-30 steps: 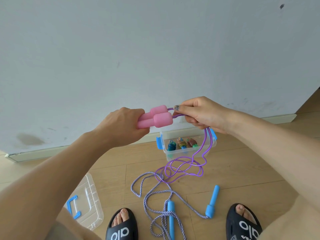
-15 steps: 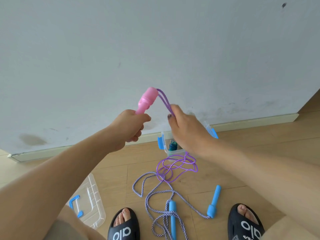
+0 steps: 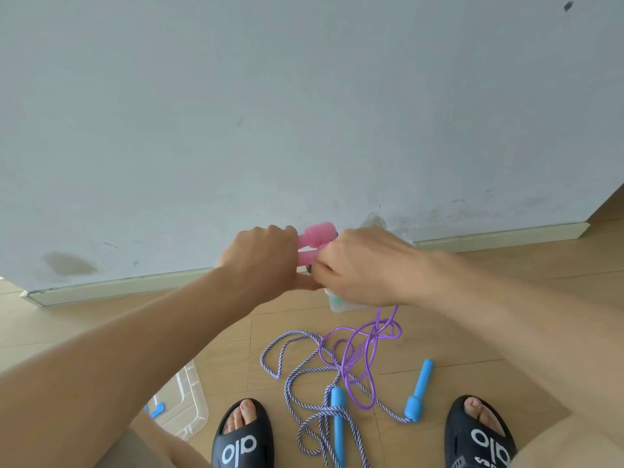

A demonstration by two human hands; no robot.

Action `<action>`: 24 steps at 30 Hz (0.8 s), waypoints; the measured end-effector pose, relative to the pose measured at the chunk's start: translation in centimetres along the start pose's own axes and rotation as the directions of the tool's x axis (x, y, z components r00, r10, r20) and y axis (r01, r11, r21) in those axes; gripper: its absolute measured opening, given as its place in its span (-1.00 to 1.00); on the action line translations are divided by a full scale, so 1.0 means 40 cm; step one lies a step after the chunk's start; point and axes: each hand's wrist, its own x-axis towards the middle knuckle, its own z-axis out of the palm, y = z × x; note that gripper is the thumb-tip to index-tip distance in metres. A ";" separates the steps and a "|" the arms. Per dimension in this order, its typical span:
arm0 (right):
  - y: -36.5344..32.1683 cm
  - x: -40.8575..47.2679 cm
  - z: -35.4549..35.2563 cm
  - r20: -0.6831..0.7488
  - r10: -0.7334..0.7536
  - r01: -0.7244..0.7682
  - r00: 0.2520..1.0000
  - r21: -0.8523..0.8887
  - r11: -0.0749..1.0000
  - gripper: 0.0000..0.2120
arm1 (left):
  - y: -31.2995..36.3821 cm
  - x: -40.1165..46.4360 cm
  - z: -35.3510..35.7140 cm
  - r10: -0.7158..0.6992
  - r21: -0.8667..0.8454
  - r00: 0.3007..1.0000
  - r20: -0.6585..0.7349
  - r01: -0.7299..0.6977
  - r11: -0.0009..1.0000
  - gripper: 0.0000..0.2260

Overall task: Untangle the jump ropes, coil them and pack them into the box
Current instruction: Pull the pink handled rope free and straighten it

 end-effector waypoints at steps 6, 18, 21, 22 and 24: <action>0.036 0.013 -0.011 -0.010 0.000 0.002 1.000 0.278 0.961 -0.73 | 0.017 -0.030 -0.005 0.108 0.055 0.988 -0.112 -0.103 0.993 -0.35; 0.114 0.041 -0.020 -0.228 0.145 0.004 0.963 0.549 0.836 -0.80 | 0.049 -0.062 -0.011 0.336 -0.159 0.925 -0.179 -0.364 0.918 -0.33; 0.125 0.059 0.004 -0.247 0.227 -0.045 0.942 0.577 0.816 -0.67 | 0.052 -0.073 -0.026 0.372 -0.317 0.912 -0.171 -0.409 0.856 -0.33; 0.130 0.063 0.008 -0.233 0.274 -0.066 0.933 0.639 0.766 -0.62 | 0.051 -0.076 -0.031 0.369 -0.422 0.915 -0.163 -0.403 0.812 -0.35; 0.133 0.072 0.023 -0.182 0.367 -0.111 0.912 0.753 0.649 -0.59 | 0.049 -0.076 -0.039 0.344 -0.611 0.919 -0.193 -0.387 0.690 -0.40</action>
